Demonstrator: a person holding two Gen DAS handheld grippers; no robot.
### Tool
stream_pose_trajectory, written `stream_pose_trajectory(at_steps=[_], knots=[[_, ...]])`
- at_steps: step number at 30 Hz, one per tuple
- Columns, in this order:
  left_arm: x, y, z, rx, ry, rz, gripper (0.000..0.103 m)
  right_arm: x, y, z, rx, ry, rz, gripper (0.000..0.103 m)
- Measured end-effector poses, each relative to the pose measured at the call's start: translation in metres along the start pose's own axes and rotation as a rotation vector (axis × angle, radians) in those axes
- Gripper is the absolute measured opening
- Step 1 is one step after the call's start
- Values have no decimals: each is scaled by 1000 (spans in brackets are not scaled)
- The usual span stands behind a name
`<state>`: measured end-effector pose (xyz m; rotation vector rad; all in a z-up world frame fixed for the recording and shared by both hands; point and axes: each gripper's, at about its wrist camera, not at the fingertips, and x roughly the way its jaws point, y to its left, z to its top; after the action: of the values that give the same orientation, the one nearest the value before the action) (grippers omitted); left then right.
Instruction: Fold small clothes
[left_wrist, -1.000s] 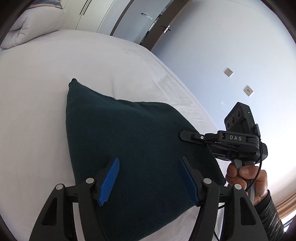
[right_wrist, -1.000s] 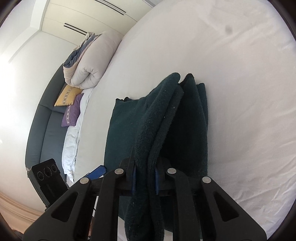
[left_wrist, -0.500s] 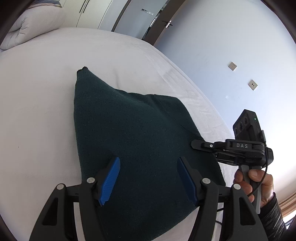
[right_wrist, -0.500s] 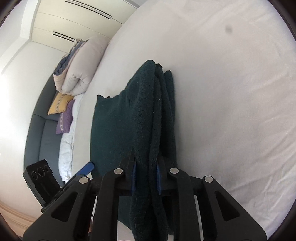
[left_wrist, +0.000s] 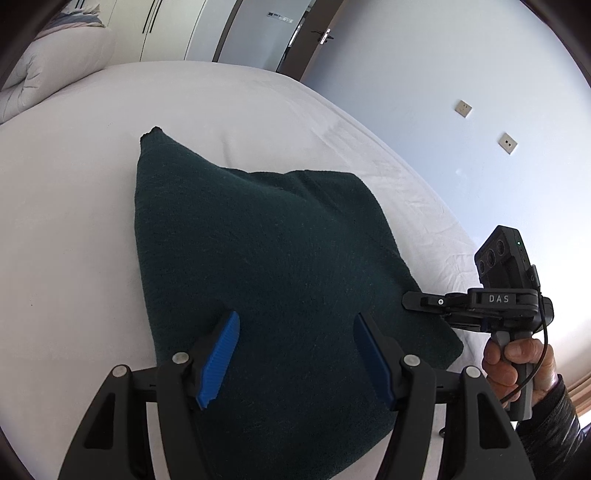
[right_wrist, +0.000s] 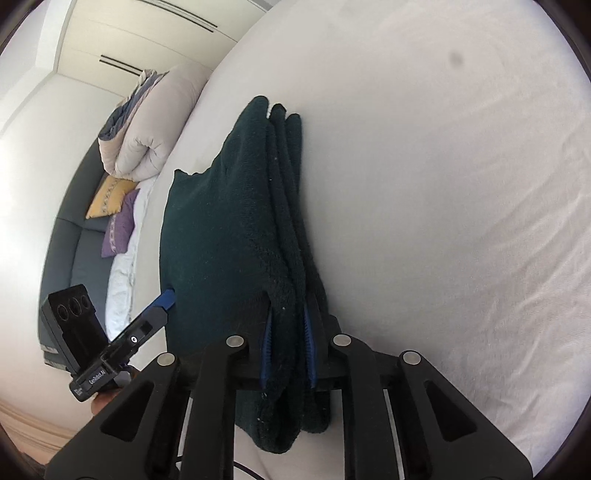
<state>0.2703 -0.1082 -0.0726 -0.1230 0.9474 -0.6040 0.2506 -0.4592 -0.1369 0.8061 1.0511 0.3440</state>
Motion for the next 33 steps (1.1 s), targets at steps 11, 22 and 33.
stream_pose_trajectory(at_steps=[11,22,33], knots=[[5,-8,0,46,22,53,67,-52,40,-4,-6,-149,70,16],[10,-13,0,74,26,74,69,37,73,64,23,25,154,16],[11,-10,2,55,28,61,70,34,45,-2,-3,100,173,16]])
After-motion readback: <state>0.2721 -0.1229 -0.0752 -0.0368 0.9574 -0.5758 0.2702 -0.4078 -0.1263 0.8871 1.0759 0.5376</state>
